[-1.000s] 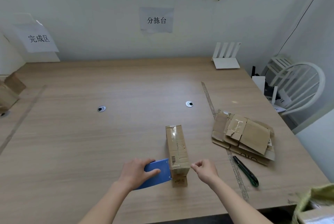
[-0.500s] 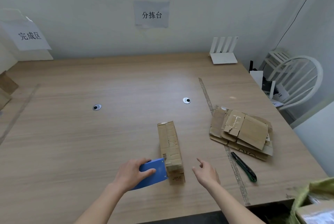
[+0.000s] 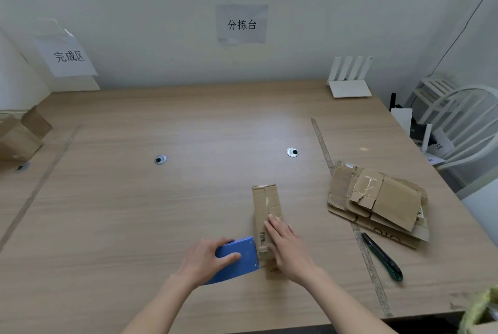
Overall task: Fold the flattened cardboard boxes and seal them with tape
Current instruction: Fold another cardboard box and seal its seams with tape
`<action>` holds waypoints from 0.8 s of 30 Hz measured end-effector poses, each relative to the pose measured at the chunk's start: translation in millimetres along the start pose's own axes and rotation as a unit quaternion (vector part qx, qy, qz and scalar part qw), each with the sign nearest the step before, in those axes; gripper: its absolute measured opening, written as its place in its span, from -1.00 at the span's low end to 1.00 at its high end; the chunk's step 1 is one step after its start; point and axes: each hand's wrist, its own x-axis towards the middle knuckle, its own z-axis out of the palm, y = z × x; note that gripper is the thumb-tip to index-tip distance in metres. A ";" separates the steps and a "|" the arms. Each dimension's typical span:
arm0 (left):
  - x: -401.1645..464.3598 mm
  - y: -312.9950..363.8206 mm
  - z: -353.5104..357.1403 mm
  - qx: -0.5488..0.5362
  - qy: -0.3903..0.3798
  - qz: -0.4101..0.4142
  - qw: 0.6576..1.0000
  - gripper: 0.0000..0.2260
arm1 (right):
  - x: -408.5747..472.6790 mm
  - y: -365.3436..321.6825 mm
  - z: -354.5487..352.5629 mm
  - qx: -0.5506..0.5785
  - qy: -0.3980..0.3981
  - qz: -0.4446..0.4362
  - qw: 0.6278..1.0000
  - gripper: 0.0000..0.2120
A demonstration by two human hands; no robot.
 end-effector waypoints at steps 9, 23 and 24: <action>12.5 13.9 2.0 0.097 -0.010 0.052 0.994 -0.56 | -11.4 29.9 -2.5 0.016 -0.047 0.005 0.999 -0.44; 36.3 1.8 10.7 0.245 -0.010 0.059 0.968 -0.49 | -11.6 38.4 3.4 0.038 -0.046 -0.007 0.998 -0.46; 38.6 4.6 16.1 0.256 -0.009 0.051 0.965 -0.51 | -11.2 37.1 3.8 0.041 -0.046 -0.007 0.998 -0.45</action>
